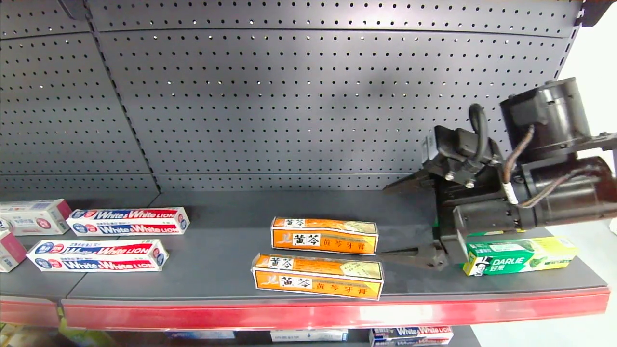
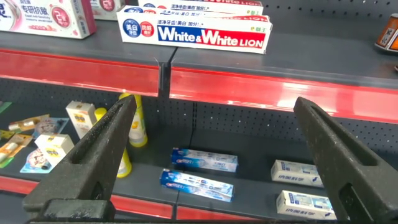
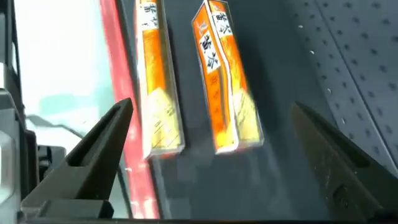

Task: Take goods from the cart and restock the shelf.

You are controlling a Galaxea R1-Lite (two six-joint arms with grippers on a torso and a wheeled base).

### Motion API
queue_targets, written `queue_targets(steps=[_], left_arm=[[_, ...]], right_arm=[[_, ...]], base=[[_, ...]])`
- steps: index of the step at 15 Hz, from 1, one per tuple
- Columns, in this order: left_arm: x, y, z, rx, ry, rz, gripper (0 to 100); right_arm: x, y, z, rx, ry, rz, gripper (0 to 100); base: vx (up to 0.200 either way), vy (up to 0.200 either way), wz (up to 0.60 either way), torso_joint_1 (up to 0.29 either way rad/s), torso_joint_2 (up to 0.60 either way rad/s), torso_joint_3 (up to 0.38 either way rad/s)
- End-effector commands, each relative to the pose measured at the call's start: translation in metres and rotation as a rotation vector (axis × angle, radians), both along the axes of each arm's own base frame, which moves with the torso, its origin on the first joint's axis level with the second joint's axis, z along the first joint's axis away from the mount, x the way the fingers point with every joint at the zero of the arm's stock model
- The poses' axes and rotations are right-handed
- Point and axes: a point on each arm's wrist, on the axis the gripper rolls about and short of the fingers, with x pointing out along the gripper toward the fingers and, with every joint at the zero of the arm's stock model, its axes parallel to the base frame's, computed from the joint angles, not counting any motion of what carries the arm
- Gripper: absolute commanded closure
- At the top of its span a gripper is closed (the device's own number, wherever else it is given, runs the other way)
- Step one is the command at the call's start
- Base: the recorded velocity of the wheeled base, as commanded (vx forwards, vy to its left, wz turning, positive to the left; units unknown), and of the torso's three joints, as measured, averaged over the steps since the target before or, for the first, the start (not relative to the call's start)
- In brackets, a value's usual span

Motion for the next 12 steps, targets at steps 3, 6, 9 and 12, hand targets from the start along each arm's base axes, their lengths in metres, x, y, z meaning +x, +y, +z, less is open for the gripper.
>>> queue_targets(steps=[3,6,9,12], left_arm=[[0.000,0.000,0.000,-0.001,0.000,0.002,0],[0.000,0.000,0.000,-0.001,0.000,0.002,0],[0.000,0.000,0.000,-0.001,0.000,0.002,0],[0.000,0.000,0.000,0.007,0.005,-0.010,0]], right_arm=[[-0.048,-0.044,0.004,0.062,-0.106,-0.099,0],[-0.068,-0.058,-0.007,0.041,-0.111,-0.143,0],[-0.087,-0.078,-0.008,0.061,-0.129,-0.228,0],[-0.089,-0.081,-0.004,0.105,-0.131,-0.255,0]], base=[[0.000,0.000,0.00,0.000,0.00,0.000],[0.000,0.000,0.00,0.000,0.00,0.000],[0.000,0.000,0.00,0.000,0.00,0.000],[0.000,0.000,0.00,0.000,0.00,0.000]])
